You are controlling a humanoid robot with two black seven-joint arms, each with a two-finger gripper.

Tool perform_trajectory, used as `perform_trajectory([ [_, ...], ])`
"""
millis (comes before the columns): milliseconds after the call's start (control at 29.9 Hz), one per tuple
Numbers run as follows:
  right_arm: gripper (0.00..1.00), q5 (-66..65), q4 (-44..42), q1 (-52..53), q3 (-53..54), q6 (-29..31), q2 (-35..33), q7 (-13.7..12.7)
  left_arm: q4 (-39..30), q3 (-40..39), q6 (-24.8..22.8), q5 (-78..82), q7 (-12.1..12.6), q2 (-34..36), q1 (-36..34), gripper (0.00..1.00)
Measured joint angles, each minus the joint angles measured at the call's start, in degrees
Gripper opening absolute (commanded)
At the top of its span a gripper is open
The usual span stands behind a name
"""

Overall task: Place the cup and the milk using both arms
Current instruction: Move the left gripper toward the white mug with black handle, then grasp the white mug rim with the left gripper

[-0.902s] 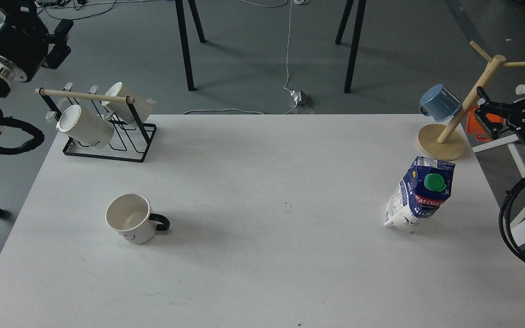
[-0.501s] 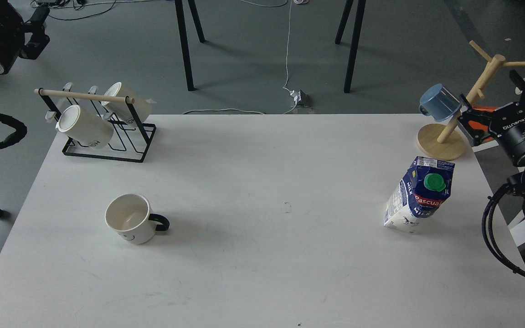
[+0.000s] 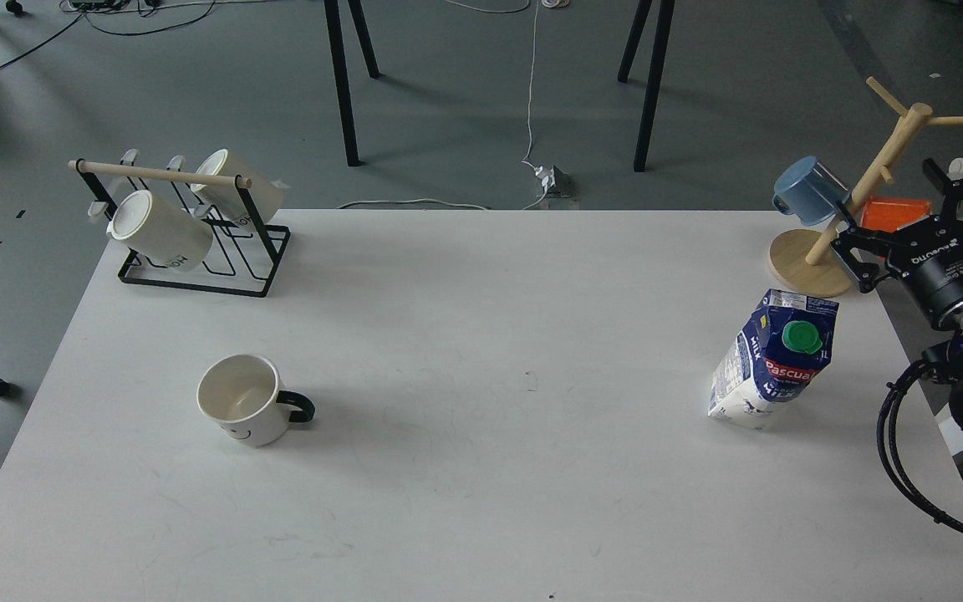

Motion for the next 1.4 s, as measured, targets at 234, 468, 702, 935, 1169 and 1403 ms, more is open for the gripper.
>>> perform_trajectory([
  [234,0.96,0.0,0.0,-1.0,0.3,0.0,0.0,0.0,-17.9,3.0,0.0,29.4,0.0,4.3,0.5,1.0],
  [468,0.96,0.0,-0.1,-2.6,0.3,0.0,0.1,0.1,-24.0,11.2,0.0,62.9,0.0,2.3,1.0,1.0],
  [702,0.96,0.0,-0.1,-4.0,0.2,0.0,0.4,0.1,-22.4,14.2,0.0,78.2,0.0,-4.0,6.4,0.99],
  [935,0.96,0.0,0.0,-5.3,0.7,0.0,0.5,0.1,-14.3,14.1,0.0,78.4,0.0,-11.9,11.7,0.99],
  [1169,0.96,0.0,0.1,-6.0,0.8,0.0,0.5,0.1,-7.4,14.6,0.0,78.4,0.0,-14.2,13.8,0.99],
  [1403,0.96,0.0,0.2,-6.2,0.8,0.0,0.5,0.1,-3.6,14.8,0.0,78.4,0.0,-14.2,15.0,0.98],
])
